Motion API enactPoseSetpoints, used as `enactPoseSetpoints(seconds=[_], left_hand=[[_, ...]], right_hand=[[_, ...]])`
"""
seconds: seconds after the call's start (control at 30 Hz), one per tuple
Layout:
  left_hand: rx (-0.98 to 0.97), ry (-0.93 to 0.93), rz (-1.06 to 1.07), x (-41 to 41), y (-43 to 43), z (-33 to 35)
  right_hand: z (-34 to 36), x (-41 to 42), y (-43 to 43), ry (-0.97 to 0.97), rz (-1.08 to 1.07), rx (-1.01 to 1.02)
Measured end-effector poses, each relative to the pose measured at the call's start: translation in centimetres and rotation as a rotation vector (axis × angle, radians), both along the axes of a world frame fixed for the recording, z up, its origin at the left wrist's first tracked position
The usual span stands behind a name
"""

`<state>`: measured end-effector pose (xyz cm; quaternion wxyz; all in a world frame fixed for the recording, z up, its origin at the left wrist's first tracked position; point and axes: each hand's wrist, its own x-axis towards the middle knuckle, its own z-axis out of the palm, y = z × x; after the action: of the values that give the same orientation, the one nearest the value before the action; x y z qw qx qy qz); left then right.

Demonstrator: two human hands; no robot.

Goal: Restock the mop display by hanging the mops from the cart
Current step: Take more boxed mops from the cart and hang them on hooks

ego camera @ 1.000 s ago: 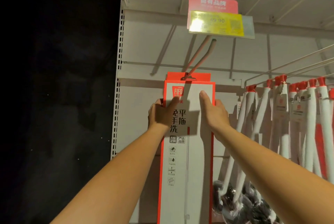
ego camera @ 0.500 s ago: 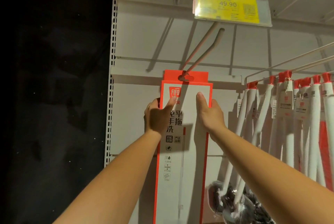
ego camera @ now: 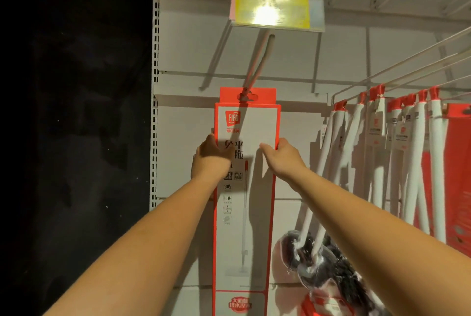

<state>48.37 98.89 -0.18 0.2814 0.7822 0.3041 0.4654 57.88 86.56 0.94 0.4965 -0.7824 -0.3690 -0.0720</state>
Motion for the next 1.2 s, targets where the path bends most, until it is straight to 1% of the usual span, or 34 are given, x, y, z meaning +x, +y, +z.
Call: enactPoseSetpoints(seconds=[0.07,0.17,0.3,0.37,0.47,0.6,0.73,0.93,1.1,1.2], left_hand=[[0.036,0.097,0.000,-1.1,-1.1,-0.8],[0.142,0.288,0.030,-2.9,-3.7,-1.8],[0.279,0.655,0.088,-5.2,-8.4,-2.8],[0.316,0.800,0.093,-5.9,-10.5,-3.1],[0.310,0.916,0.072,-7.1,-13.0,-3.5],[0.322,1.009,0.055,-9.0,-15.4,-3.9],[0.361,1.034,0.038,-9.9,-17.2,-3.8],[0.479,1.059,-0.053,-10.6,-20.4,-4.1],[0.554,1.091,-0.131,-11.6,-22.6,-4.1],[0.578,1.076,-0.205,-11.8,-24.8,-5.5]], right_hand=[[-0.5,-0.5,-1.6,-0.092,-0.029,-0.191],[-1.1,-1.6,-4.2,-0.251,-0.059,-0.445],[-1.4,-3.9,-7.9,-0.458,-0.107,-0.739],[-1.6,-4.7,-9.5,-0.463,-0.084,-0.826],[-2.4,-6.0,-11.6,-0.433,-0.046,-0.910],[-3.0,-8.1,-14.9,-0.376,-0.006,-0.997],[-3.1,-9.1,-17.1,-0.350,0.005,-0.978],[-4.3,-10.3,-20.2,-0.344,-0.093,-0.973],[-5.2,-12.3,-23.6,-0.264,-0.168,-0.969],[-6.6,-13.6,-26.4,-0.211,-0.229,-0.964]])
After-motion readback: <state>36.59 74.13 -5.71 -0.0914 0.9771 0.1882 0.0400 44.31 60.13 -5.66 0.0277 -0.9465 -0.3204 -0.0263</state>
